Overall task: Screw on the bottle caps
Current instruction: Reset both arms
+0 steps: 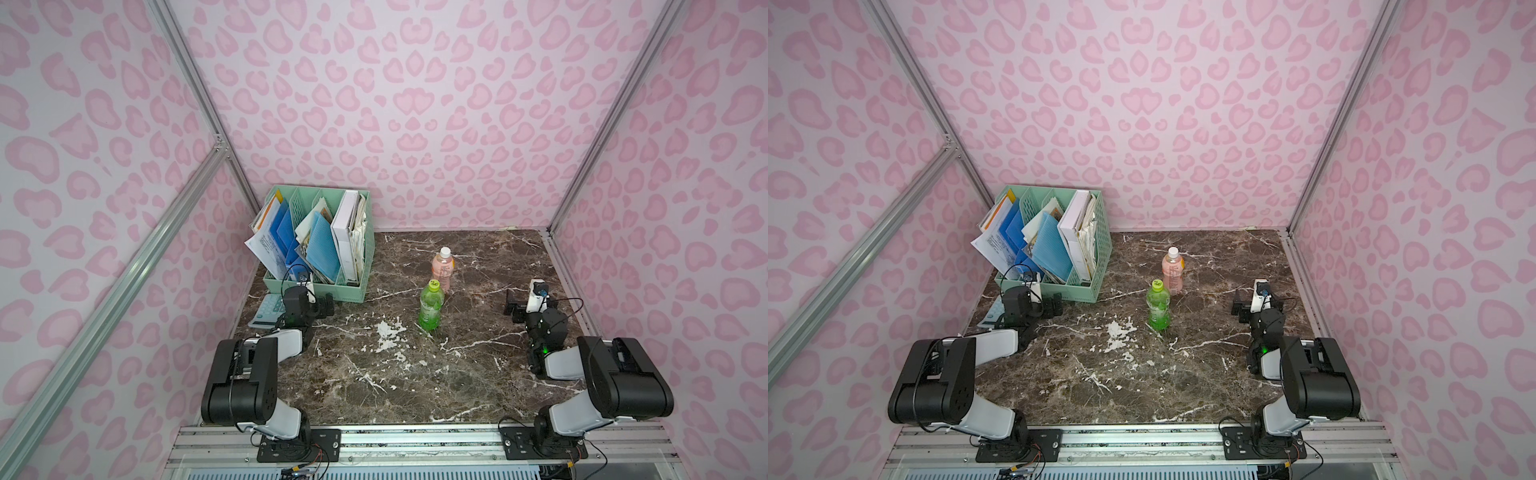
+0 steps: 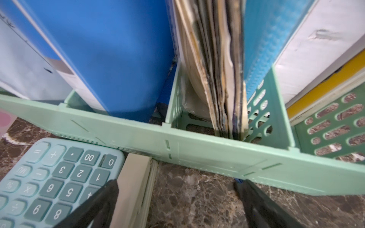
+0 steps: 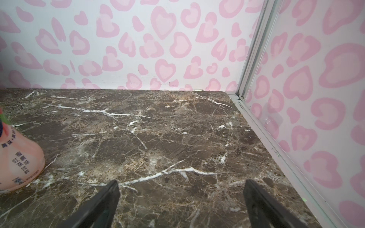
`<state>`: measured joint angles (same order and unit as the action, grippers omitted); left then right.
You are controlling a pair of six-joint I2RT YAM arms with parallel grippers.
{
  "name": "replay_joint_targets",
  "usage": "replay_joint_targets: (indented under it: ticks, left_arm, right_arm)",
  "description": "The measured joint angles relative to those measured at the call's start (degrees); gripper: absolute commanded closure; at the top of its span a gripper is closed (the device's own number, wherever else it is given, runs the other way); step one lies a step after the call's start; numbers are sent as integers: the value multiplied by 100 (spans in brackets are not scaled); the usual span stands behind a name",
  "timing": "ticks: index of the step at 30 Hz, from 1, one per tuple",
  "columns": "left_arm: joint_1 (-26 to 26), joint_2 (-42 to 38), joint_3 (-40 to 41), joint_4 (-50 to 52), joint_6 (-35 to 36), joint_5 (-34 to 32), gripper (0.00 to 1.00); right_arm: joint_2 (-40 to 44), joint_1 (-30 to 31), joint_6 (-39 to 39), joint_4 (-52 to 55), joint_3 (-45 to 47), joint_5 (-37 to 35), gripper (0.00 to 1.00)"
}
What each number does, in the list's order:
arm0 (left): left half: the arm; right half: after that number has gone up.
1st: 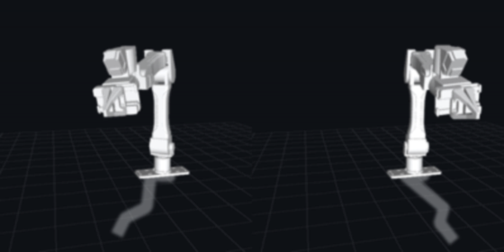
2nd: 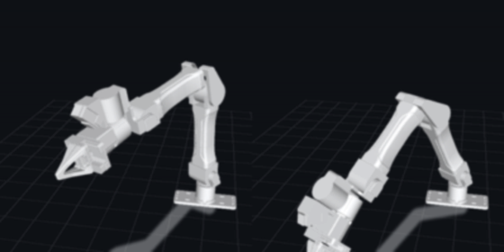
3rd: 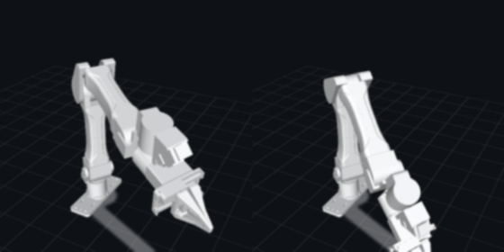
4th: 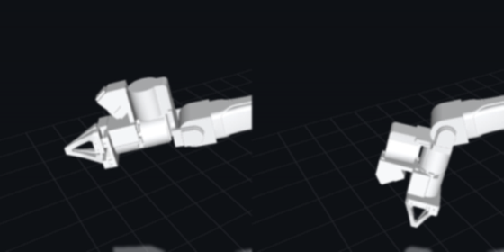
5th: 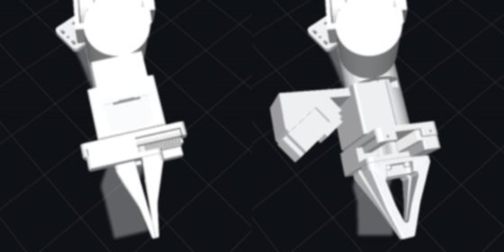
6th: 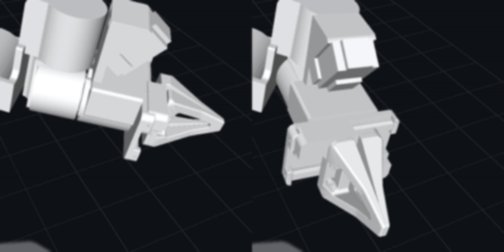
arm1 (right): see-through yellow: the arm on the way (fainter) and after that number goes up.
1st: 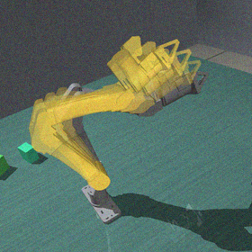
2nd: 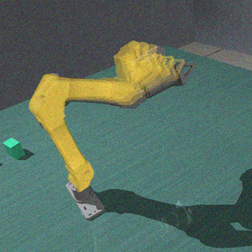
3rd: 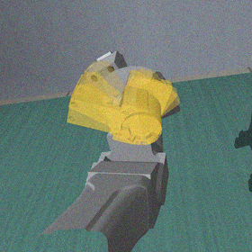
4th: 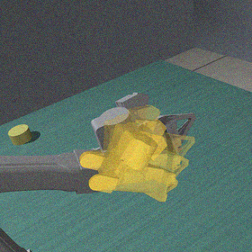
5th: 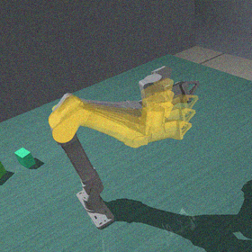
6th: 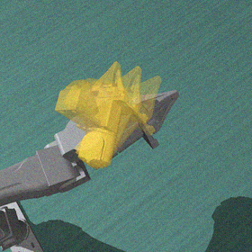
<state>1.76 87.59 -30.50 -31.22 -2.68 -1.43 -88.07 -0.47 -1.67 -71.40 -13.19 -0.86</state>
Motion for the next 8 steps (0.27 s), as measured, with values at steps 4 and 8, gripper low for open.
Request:
replay_joint_targets:
  ticks: [4, 8]
  left_arm:
    - [0, 0, 0, 0, 0, 0, 1]
    - [0, 0, 0, 0, 0, 0, 1]
  right_arm:
    - [-15, 0, 0, 13, -26, 0, 1]
    - [-17, -2, 0, 52, -37, 4, 1]
